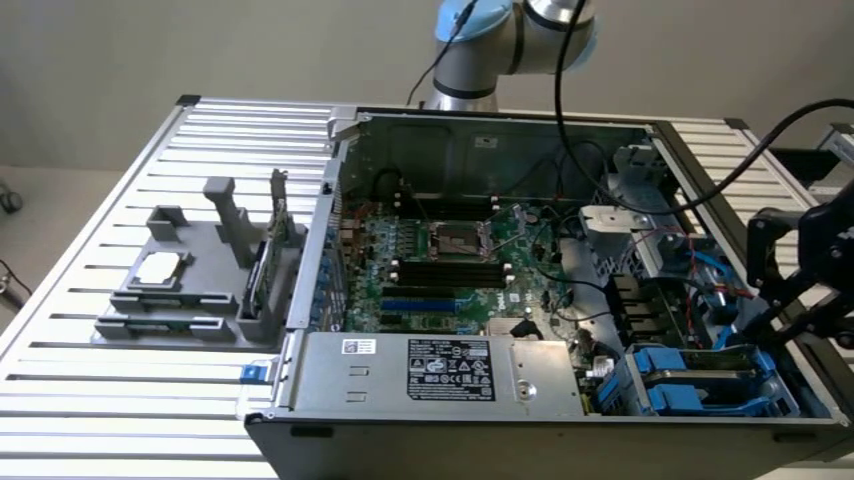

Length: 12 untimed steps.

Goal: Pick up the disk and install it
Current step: 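Insert the first disk wire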

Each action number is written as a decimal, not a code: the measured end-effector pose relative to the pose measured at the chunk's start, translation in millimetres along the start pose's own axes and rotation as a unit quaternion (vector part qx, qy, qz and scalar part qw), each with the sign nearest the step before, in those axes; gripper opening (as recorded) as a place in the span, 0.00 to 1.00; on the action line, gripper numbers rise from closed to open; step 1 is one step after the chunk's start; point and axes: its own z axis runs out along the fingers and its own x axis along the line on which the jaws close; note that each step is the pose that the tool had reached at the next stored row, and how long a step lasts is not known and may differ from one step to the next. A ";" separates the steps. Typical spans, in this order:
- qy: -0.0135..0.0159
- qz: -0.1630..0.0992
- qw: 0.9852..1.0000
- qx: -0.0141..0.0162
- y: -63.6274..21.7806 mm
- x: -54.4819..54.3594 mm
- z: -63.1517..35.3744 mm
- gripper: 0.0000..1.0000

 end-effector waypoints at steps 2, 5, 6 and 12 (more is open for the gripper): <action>0.005 0.006 1.000 0.005 0.1 0.0 0.5 0.25; 0.013 0.014 1.000 0.013 0.2 -0.1 0.9 0.25; 0.015 0.015 1.000 0.016 0.3 -0.2 1.2 0.25; 0.030 0.014 0.999 0.028 4.7 -3.5 2.4 0.25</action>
